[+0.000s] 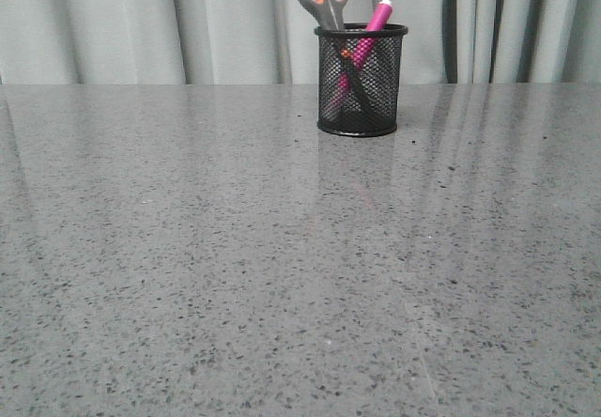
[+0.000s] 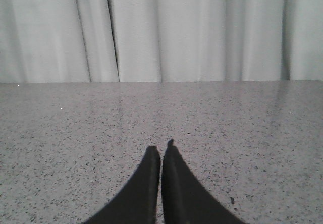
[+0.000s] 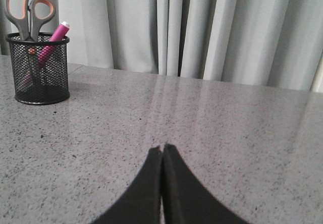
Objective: Put pen and scissors into bin
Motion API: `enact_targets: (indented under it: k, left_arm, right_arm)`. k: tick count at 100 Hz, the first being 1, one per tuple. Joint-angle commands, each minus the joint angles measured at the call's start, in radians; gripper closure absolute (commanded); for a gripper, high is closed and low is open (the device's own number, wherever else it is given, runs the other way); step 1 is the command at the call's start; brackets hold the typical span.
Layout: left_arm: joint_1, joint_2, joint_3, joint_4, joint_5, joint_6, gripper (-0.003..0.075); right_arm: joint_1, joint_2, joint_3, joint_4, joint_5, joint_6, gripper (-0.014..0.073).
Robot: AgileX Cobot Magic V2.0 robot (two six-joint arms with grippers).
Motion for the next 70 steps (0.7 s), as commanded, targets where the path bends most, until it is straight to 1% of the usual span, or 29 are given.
enact_targets:
  k: [1, 6, 53, 70]
  left_arm:
    - [-0.008, -0.031, 0.045, -0.002, -0.069, -0.009, 0.0739]
    - [-0.008, -0.031, 0.045, -0.002, -0.069, -0.009, 0.0739]
    - [-0.008, -0.031, 0.045, -0.002, -0.069, -0.009, 0.0739]
    - [-0.008, -0.031, 0.045, -0.002, -0.069, -0.009, 0.0739]
  right_arm:
    - [-0.003, -0.023, 0.013, -0.033, -0.027, 0.038, 0.0670]
    - [-0.003, -0.023, 0.013, -0.051, -0.031, 0.038, 0.0670]
    - [-0.003, -0.023, 0.013, -0.058, 0.044, 0.038, 0.0670]
    - [-0.003, -0.023, 0.013, -0.058, 0.033, 0.038, 0.0670]
